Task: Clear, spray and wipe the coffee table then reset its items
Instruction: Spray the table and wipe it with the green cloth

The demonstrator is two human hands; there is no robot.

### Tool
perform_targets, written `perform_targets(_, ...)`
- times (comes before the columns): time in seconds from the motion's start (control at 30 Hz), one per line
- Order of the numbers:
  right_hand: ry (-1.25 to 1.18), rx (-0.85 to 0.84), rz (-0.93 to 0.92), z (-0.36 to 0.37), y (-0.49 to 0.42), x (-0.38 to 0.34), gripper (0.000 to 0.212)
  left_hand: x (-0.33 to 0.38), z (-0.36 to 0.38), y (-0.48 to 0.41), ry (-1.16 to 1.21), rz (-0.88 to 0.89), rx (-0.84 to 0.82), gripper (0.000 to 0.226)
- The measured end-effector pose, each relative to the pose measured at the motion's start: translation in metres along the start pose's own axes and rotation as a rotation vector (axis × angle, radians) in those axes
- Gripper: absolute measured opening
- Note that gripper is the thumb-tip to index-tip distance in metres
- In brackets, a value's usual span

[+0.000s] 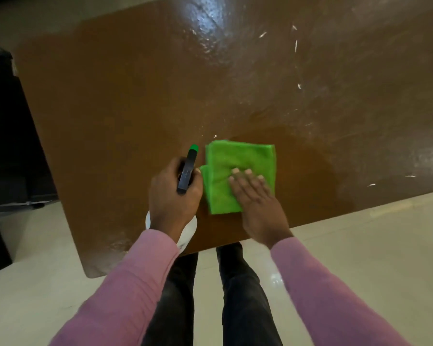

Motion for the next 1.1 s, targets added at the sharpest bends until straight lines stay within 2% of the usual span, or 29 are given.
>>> perform_targets(0.13, -0.070, 0.112, 0.377, -0.040, -0.033, 0.059, 0.076, -0.013, -0.013, -0.009, 0.063, -0.065, -0.061, 0.008)
perform_targets(0.27, -0.155, 0.173, 0.597, -0.043, -0.068, 0.019, 0.072, -0.025, -0.023, -0.015, 0.098, -0.068, -0.069, 0.006)
perform_targets(0.33, -0.117, 0.159, 0.468, -0.031, -0.072, -0.027, 0.075, -0.028, -0.027, -0.019, 0.084, -0.046, -0.069, 0.008)
perform_targets(0.43, -0.027, 0.064, 0.123, -0.006, -0.059, -0.084, 0.077, -0.033, -0.037, -0.028, 0.044, -0.007, -0.057, 0.009)
perform_targets(0.5, 0.013, 0.016, 0.003, -0.009, -0.052, -0.074, 0.078, -0.037, -0.044, -0.035, 0.047, -0.002, -0.063, 0.008)
perform_targets(0.53, 0.020, 0.009, 0.021, -0.015, -0.054, -0.057, 0.080, -0.040, -0.048, -0.040, 0.051, -0.006, -0.069, 0.008)
perform_targets(0.57, 0.012, 0.020, 0.092, -0.023, -0.058, -0.036, 0.081, -0.044, -0.052, -0.044, 0.055, -0.014, -0.082, 0.007)
perform_targets(0.67, -0.089, 0.101, 0.494, -0.055, -0.085, 0.030, 0.077, -0.054, -0.060, -0.055, 0.098, -0.046, -0.087, 0.007)
perform_targets(0.77, -0.162, 0.131, 0.687, -0.069, -0.116, 0.030, 0.079, -0.062, -0.066, -0.057, 0.154, -0.053, -0.018, 0.008)
perform_targets(0.83, -0.138, 0.149, 0.635, -0.061, -0.125, -0.013, 0.078, -0.063, -0.066, -0.053, 0.162, -0.008, 0.000, 0.007)
perform_targets(0.97, -0.077, 0.085, 0.177, -0.016, -0.116, -0.125, 0.077, -0.064, -0.069, -0.050, 0.120, 0.092, 0.019, 0.020)
perform_targets(1.03, -0.040, 0.038, 0.004, -0.013, -0.113, -0.129, 0.074, -0.066, -0.070, -0.051, 0.126, 0.099, 0.034, 0.029)
perform_targets(1.1, -0.028, 0.042, 0.014, -0.026, -0.122, -0.091, 0.078, -0.069, -0.071, -0.053, 0.147, 0.095, 0.036, 0.031)
Point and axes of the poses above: each hand's wrist, its own y-axis away from the middle knuckle, its own z-axis out of the palm, x = y × z, the point moved 2 cm from there along -y, towards the middle knuckle, and after that the axes turned 10 degrees about z, right-handed, at the moved point
